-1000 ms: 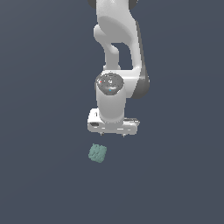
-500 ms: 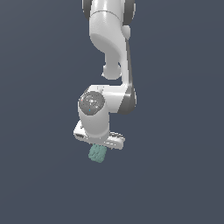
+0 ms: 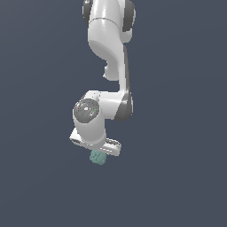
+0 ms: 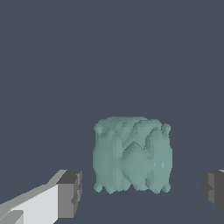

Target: Pick up the object and move it to a goal position.

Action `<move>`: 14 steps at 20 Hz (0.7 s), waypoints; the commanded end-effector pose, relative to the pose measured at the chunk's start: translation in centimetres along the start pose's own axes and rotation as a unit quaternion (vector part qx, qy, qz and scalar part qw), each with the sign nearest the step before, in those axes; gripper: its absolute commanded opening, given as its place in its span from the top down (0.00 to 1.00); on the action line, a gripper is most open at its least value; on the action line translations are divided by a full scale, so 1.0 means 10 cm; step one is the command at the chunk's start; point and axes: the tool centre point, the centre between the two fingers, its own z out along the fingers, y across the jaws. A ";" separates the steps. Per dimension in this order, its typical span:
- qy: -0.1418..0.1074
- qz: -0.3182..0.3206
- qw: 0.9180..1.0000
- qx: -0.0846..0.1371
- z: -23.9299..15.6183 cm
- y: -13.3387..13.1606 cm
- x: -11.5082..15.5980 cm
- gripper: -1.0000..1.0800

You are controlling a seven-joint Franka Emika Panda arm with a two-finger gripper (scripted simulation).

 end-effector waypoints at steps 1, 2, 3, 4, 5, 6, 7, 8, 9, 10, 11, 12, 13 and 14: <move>0.000 0.000 1.000 0.000 0.00 0.00 0.00 0.04; 0.000 0.000 1.000 0.000 0.01 0.00 0.00 0.04; 0.000 0.000 1.000 0.000 0.03 0.00 0.00 0.04; 0.000 0.000 1.000 0.000 0.06 0.00 0.00 0.04; 0.000 0.000 1.000 0.000 0.10 0.00 0.00 0.04; 0.000 0.000 1.000 0.000 0.14 0.00 0.00 0.04; 0.000 0.000 1.000 0.000 0.19 0.00 0.00 0.04; 0.000 0.000 1.000 0.000 0.25 0.00 0.00 0.04; 0.000 0.001 1.000 0.000 0.31 0.00 0.00 0.04; 0.000 0.001 1.000 0.000 0.37 0.00 0.00 0.04; 0.000 0.001 1.000 0.000 0.42 0.00 -0.01 0.04; 0.001 0.001 1.000 0.000 0.45 0.00 -0.01 0.04; 0.001 0.001 1.000 0.000 0.48 0.00 -0.01 0.04; 0.001 0.001 1.000 0.000 0.50 0.00 0.00 0.04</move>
